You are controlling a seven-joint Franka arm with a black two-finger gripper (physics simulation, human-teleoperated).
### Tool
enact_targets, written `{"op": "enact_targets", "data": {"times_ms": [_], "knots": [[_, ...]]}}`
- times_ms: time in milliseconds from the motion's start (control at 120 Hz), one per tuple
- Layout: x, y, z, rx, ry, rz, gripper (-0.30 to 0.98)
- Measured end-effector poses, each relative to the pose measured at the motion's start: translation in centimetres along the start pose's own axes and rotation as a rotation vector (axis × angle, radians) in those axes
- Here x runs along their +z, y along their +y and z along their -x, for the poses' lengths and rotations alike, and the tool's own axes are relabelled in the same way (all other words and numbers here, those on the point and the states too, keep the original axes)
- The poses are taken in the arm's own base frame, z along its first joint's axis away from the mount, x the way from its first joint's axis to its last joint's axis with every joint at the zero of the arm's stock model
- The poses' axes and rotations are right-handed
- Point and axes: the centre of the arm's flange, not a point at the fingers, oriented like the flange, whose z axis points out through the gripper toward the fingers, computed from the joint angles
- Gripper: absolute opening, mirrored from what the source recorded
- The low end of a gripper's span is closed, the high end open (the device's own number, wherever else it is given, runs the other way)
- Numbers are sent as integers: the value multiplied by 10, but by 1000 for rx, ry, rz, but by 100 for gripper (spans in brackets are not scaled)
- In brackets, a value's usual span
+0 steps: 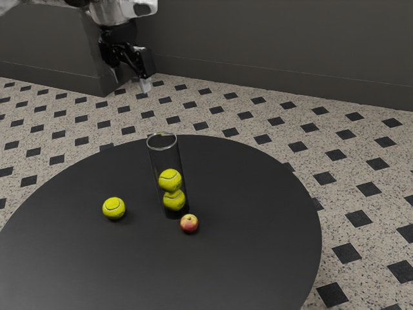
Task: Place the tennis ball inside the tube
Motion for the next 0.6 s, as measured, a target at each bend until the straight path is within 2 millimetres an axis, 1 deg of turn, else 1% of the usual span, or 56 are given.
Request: {"op": "enact_targets", "data": {"times_ms": [25,50,75,108,150,183,242,300,350,392,458,500,550,600], "knots": [[0,8,1,20,-3,4,67],[1,12,1,31,-7,4,67],[5,14,3,36,-16,4,67],[16,12,3,34,-39,2,67],[47,3,3,20,-81,0,67],[73,-10,5,-3,-111,5,67],[117,-43,12,-63,-160,18,67],[170,-78,26,-135,-206,45,67],[207,-100,36,-187,-222,67,67],[233,-108,41,-213,-226,82,67],[273,-109,44,-236,-230,99,67],[295,-113,43,-253,-230,102,67],[319,-122,43,-277,-224,98,67],[335,-129,41,-292,-208,90,67]]}}
